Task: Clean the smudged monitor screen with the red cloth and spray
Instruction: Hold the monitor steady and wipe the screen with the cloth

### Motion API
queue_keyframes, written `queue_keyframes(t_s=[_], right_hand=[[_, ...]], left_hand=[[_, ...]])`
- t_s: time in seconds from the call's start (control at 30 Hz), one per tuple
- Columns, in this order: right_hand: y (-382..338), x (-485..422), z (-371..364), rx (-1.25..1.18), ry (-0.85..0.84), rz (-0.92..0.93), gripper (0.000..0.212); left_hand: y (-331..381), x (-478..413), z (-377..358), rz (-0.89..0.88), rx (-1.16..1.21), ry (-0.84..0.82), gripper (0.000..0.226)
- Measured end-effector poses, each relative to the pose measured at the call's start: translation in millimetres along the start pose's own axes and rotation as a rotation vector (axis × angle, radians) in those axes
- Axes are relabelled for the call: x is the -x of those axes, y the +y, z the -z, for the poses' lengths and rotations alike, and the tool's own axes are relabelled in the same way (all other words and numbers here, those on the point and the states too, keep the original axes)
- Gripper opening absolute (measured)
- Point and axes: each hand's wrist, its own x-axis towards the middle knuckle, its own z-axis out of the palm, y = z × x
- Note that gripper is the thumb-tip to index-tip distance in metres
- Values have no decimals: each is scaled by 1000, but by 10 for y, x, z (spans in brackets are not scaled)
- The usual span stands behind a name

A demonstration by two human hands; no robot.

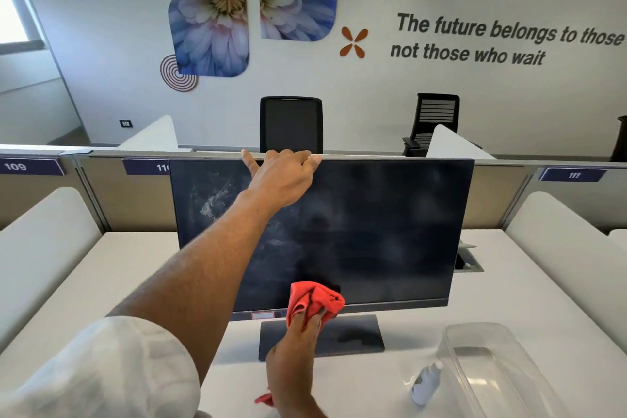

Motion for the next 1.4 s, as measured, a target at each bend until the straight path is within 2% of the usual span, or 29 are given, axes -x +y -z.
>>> queue_keyframes(t_s=[0.13, 0.27, 0.43, 0.5, 0.6, 0.7, 0.87, 1.07, 1.17, 1.23, 1.4], right_hand=[[-271, -54, 226, -321, 300, 81, 80], [-684, -310, 657, -385, 541, 217, 73], [-1086, -592, 1109, -318, 673, 365, 64], [-1196, -688, 1204, -220, 721, 412, 63], [-1314, -775, 1229, -25, 705, 443, 69], [-1385, -854, 1189, 134, 636, 415, 74], [-1453, -917, 1061, 172, 622, 417, 70], [-1447, -859, 749, 401, 578, 829, 65], [-1400, -865, 706, 472, 589, 931, 60], [-1371, -915, 753, 469, 636, 869, 59], [-1328, -1123, 1020, 280, 701, 427, 49]], left_hand=[[-82, 46, 5, -41, 27, 42, 46], [-172, 47, 93, -74, -27, 129, 40], [-499, 84, 328, 187, -181, 329, 49], [-692, 104, 426, 325, -142, 396, 49], [-921, 166, 494, 474, 55, 430, 55], [-1043, 228, 492, 458, 297, 415, 61], [-1153, 232, 527, 465, 452, 497, 51], [-1261, 243, 573, 462, 575, 539, 42], [-1323, 279, 563, 443, 609, 551, 42], [-1342, 284, 556, 436, 614, 553, 40], [-1361, 253, 569, 448, 747, 530, 26]])
